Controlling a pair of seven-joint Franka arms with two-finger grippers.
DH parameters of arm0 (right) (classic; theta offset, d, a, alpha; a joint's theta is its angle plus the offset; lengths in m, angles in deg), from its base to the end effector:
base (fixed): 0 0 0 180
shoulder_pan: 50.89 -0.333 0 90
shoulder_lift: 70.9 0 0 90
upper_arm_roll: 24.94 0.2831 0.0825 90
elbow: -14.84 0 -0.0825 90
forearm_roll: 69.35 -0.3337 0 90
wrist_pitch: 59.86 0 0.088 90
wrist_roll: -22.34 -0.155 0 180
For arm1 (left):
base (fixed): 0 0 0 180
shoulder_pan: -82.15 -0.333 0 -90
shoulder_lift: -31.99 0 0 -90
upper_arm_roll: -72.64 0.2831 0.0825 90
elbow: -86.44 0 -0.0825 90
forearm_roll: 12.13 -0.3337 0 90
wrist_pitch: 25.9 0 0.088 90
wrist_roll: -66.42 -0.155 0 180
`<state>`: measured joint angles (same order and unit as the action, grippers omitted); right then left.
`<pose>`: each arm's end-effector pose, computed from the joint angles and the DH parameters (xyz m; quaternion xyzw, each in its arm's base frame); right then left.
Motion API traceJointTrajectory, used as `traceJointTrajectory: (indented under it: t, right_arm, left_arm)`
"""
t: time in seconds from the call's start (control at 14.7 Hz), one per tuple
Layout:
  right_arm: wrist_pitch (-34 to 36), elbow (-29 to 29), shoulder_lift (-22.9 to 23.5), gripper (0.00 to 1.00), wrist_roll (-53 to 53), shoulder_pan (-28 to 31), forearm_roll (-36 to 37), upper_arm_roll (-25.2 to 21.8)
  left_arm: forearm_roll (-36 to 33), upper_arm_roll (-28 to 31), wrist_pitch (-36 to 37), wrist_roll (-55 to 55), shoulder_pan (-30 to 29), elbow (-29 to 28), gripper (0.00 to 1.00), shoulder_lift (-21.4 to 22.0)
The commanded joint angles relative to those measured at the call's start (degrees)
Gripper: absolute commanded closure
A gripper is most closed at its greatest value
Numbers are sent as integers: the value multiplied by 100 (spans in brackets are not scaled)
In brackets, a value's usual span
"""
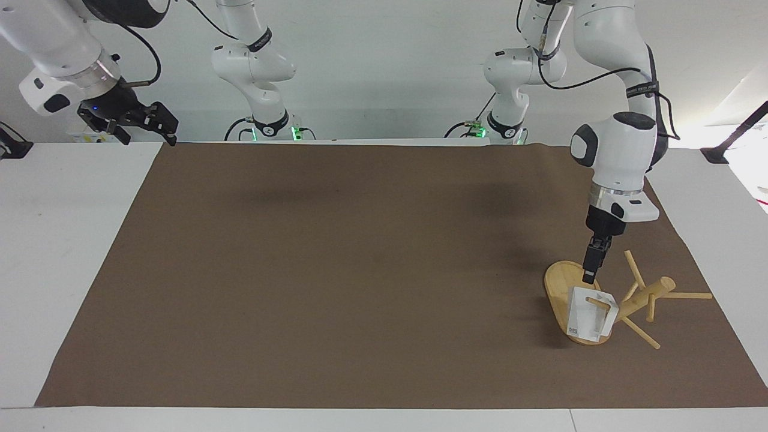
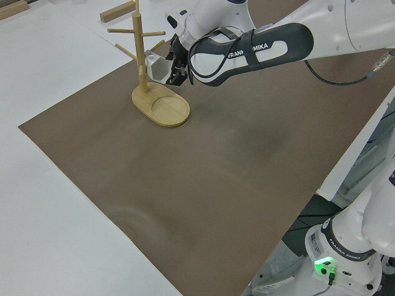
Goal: Hang cup on rack
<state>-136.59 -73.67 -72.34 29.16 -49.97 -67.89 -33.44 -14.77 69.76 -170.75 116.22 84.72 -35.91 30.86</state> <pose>0.4561 -0.0809 0.5492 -0.9956 0.0242 0.0909 0.0021 0.5479 -0.0514 0.3869 0.9158 0.3560 0.1717 0.0717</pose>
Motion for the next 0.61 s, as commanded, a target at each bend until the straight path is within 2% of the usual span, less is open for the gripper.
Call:
traceJointTrajectory:
  t: [0.0,0.2,0.41,0.54]
  right_arm:
    - [-18,-105,-84,0,-84,-22,21,-2]
    - [-18,-105,-84,0,-84,-22,21,-2]
    - [-18,-105,-84,0,-84,-22,21,-2]
    - [-18,-105,-84,0,-84,-22,21,-2]
  left_arm:
    - [-79,-20,1592,-531,-46,175,0,585]
    - [-70,-20,3545,-1890,-55,1061,0,736]
    - [-35,-28,4769,-3131,15,1914,0,675]
    - [-17,-46,5281,-3860,24,2337,0,544]
